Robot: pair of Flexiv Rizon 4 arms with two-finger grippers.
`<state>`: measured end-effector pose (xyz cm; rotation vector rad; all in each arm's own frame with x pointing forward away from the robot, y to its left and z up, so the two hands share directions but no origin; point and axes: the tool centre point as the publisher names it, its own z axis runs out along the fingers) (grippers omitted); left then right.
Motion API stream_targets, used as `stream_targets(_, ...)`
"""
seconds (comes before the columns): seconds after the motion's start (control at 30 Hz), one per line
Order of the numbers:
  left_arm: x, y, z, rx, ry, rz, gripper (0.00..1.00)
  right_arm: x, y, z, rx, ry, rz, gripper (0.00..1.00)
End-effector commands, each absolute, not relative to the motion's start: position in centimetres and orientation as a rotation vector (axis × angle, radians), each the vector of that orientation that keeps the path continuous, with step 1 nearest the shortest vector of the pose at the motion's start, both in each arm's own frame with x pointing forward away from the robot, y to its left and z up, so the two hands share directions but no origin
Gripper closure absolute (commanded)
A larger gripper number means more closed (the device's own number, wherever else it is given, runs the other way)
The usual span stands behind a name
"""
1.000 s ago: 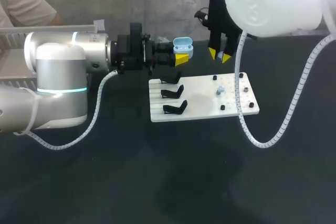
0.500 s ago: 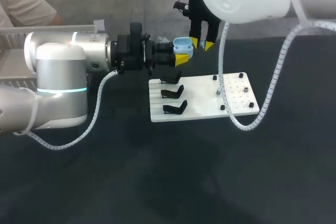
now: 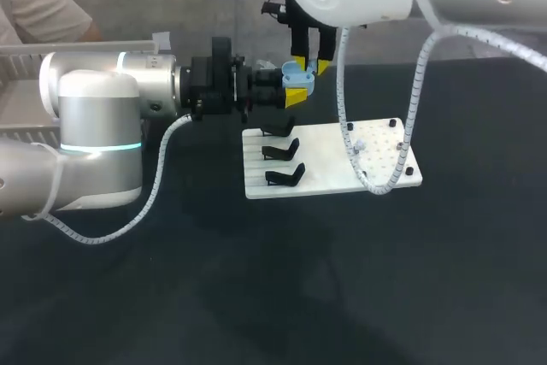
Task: Pick up each earbud case from the left stands, insert the matching earbuds, close the lid, and place the case in the box.
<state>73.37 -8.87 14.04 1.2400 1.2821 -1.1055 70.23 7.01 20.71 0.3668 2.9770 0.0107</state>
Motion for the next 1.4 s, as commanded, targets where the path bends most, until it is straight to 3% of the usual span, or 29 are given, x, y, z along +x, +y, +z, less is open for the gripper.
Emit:
stream_targets(0.03,73.2,-8.8,14.0,1.235,1.277,-1.101,1.0,70.9,7.6,20.4,0.352,2.99,-0.013,1.0)
stream_targets(1.4,73.2,-8.8,14.0,1.235,1.277,-1.101,1.0,71.7,8.0,19.0,0.317,2.996,-0.058,1.0)
